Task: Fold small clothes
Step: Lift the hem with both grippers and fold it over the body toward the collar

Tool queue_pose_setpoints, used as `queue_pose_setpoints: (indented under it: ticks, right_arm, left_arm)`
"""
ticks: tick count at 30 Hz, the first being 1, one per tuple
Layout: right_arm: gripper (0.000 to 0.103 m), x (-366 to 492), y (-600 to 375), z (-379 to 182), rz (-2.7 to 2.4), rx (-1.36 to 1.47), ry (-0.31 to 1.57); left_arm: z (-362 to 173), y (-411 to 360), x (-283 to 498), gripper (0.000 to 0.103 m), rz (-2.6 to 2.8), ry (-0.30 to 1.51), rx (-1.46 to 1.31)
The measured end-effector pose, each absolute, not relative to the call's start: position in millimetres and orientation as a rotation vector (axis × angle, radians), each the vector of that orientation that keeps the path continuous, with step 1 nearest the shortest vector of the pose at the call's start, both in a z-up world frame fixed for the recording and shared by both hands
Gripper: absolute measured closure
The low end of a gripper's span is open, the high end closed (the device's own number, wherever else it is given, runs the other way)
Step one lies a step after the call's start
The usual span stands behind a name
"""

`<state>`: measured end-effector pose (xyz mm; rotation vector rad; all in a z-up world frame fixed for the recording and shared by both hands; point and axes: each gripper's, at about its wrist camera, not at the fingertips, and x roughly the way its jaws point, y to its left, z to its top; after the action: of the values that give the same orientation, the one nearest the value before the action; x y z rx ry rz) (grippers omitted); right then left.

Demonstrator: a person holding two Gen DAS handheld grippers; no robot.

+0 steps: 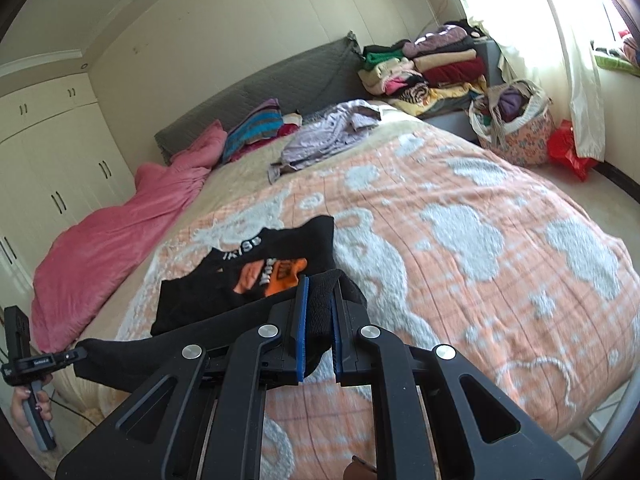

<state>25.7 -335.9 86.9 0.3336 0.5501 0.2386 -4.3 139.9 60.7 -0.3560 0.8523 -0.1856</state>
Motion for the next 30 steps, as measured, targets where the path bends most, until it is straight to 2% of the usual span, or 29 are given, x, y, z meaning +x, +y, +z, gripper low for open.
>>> queue_pose_setpoints:
  ticks: [16, 30]
  right_arm:
    - [0.094, 67.4, -317.5, 127.5, 0.268, 0.245, 0.486]
    - [0.094, 112.6, -298.3, 139.9, 0.270, 0.216, 0.473]
  left_arm:
    - [97.7, 148.6, 28.0, 0.098, -0.151, 0.736, -0.327]
    - [101.1, 155.0, 58.9, 0.098, -0.089, 0.690, -0.329]
